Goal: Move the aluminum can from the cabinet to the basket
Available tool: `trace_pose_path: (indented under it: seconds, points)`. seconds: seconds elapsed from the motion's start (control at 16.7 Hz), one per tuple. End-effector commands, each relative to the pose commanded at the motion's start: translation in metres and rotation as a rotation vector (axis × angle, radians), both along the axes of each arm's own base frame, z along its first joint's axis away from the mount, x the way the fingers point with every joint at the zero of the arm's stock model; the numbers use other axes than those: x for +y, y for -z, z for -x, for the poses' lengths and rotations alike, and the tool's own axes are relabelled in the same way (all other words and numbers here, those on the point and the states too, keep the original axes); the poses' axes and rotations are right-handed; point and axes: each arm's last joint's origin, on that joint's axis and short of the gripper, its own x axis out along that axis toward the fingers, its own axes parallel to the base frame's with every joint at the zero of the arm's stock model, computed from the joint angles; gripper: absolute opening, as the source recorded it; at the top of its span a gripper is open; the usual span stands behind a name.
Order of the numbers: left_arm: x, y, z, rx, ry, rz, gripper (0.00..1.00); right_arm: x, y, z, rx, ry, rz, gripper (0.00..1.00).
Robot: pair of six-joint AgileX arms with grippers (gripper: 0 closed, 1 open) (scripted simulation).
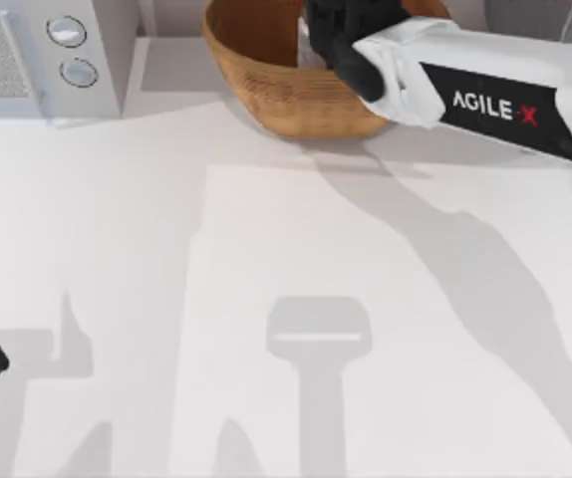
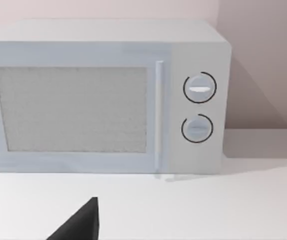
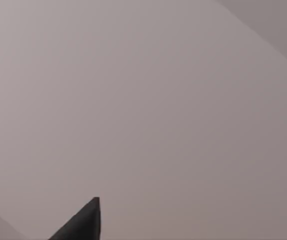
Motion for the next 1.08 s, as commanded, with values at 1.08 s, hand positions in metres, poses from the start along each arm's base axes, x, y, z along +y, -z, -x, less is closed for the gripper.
trace_pose_path:
  seconds: [1.08]
  points:
    - [0.000, 0.000, 0.000, 0.000, 0.000, 0.000, 1.00, -0.082, -0.054, 0.042, 0.040, -0.079, 0.011, 1.00]
